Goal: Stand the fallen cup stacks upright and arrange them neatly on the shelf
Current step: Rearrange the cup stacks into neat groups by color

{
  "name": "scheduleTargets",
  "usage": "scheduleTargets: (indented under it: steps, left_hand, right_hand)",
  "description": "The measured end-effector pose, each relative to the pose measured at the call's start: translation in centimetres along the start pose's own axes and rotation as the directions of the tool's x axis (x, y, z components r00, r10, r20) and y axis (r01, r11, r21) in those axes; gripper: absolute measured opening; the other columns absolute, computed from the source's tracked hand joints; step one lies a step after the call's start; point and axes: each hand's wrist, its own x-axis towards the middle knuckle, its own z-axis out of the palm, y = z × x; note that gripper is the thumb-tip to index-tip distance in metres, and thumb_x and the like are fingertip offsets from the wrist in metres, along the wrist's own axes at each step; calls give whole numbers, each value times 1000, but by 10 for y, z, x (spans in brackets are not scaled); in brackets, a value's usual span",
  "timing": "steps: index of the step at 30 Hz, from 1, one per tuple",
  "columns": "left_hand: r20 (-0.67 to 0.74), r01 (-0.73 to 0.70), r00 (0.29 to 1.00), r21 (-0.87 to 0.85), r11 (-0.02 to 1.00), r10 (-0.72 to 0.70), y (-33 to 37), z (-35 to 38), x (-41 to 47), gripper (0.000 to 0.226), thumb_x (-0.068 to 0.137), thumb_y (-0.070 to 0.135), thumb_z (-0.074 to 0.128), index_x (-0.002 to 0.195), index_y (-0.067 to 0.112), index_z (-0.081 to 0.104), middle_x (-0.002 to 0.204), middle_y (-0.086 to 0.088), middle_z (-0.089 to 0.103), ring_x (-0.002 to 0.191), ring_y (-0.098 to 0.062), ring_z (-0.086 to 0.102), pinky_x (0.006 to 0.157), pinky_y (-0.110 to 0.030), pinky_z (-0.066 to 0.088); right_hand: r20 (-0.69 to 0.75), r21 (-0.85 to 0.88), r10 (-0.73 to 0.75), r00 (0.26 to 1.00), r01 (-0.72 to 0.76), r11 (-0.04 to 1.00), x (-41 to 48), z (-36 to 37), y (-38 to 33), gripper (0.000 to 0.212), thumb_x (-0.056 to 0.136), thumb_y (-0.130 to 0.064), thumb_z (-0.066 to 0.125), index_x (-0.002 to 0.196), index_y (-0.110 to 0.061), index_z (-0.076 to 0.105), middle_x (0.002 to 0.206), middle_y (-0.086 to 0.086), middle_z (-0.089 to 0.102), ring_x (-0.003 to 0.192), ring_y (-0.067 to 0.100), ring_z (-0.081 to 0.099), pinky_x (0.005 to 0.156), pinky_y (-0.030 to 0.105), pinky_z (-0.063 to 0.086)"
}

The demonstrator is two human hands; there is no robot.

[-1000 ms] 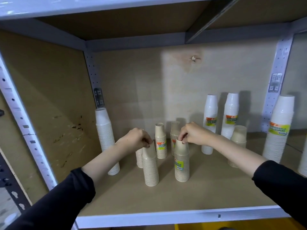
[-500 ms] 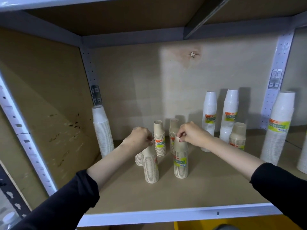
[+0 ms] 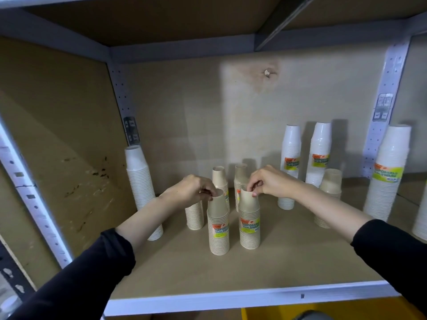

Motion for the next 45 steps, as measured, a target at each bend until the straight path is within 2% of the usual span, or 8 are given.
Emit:
scheduleTargets:
  steps: [4,7,11,16,24,31,39,45]
  left_hand:
    - [-5,-21,1000,-2,1000,21,-4,0,-1,19,83,-2,63,100,-1,70,104,-14,71,96,-25,64,76,-7,36]
    - [-8,-41,999,10,999,41,-6,1,-3,18,84,0,62,100,-1,70,104,-14,71,96,-26,63,79,-15,41]
    - [10,-62,998,75,995,62,-6,1,-4,20,86,9,62,104,1,67,105,-11,69,97,-26,62,83,-21,40]
    - [-12,-52,999,101,994,53,-8,-12,-8,22,88,16,59,106,5,66,110,-10,67,101,-23,62,87,-28,43]
    - [-249,156,964,239,958,-95,-43,-55,-23,29,93,14,51,119,5,59,122,-11,61,111,-21,58,92,-26,46]
    - [-445,371,857,186,910,-259,-76,-91,-42,34,90,11,55,124,5,56,128,-12,57,117,-27,55,97,-32,43]
    - [-348,437,855,87,895,-384,-108,-113,-50,37,88,14,61,124,11,58,134,-8,55,123,-22,52,105,-32,40]
    - [-325,408,872,74,910,-365,-109,-113,-46,31,87,9,61,118,9,64,124,-8,63,114,-19,57,89,-15,34]
  right_hand:
    - [-3,6,-12,1000,12,1000,0,-1,3,18,75,1,68,92,2,73,97,16,73,76,11,53,57,-4,35]
    - [24,-8,-11,1000,12,1000,0,-1,4,21,76,-1,69,96,0,72,100,14,72,74,10,52,56,-5,35]
    - [51,-8,-19,999,19,1000,8,-6,-1,24,75,-10,72,99,-5,72,99,10,72,64,-2,51,58,-4,37]
    - [-63,-17,-77,995,76,997,32,-8,-22,18,78,-14,69,93,-8,74,95,11,74,78,8,57,82,27,49]
    - [-106,-32,-148,983,145,989,87,6,-65,22,81,-13,64,99,-4,71,102,12,73,95,21,65,76,19,41]
    - [-26,-81,-129,991,127,989,129,33,-85,24,82,-12,62,103,-3,69,111,16,68,107,28,60,93,32,46]
    - [97,-118,-67,993,78,990,151,58,-92,28,76,-20,69,102,-10,70,114,11,67,104,26,61,88,28,48]
    - [105,-142,-63,993,77,987,156,67,-90,24,81,-16,66,103,-6,67,117,14,61,104,30,60,87,30,48]
